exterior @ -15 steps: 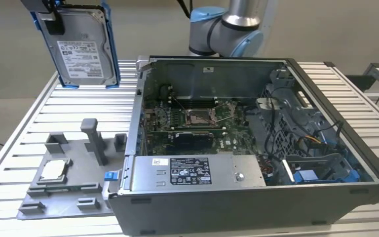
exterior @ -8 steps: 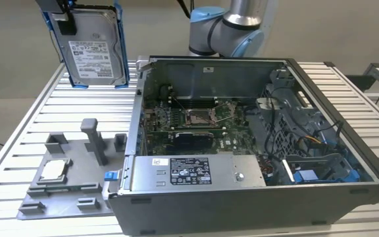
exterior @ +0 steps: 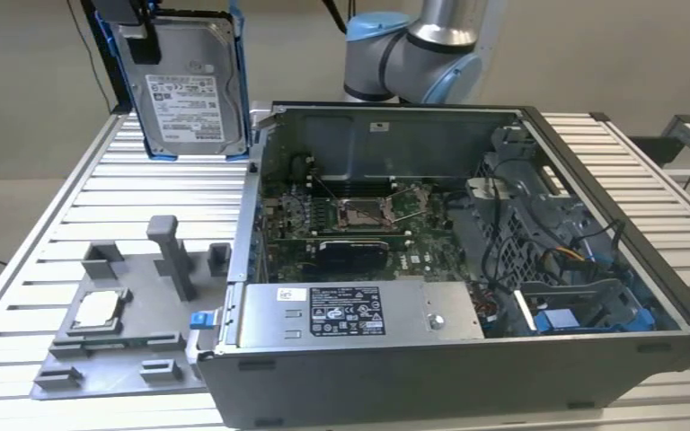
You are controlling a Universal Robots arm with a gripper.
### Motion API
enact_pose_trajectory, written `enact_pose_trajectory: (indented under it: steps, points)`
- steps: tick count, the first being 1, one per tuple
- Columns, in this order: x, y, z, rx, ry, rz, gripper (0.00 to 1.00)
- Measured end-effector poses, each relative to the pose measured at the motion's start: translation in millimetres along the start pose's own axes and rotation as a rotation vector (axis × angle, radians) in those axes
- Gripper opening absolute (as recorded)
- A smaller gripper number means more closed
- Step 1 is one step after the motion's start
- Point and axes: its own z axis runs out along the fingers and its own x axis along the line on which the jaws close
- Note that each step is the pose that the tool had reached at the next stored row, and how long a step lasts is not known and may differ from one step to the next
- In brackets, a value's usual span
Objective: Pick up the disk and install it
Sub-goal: 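Pick up the disk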
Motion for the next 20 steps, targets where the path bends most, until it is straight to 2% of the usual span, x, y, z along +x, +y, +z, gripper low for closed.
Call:
enact_pose_trajectory:
  steps: [10, 15, 20]
  points:
    - [0.4, -17.9, -0.3, 0.0, 0.0001, 0.0, 0.0]
    - [0.5, -20.8, -0.4, -0.0008, 0.0001, 0.0, 0.0]
    - [0.7, -29.2, -0.5, -0.0008, 0.0, 0.0, 0.0]
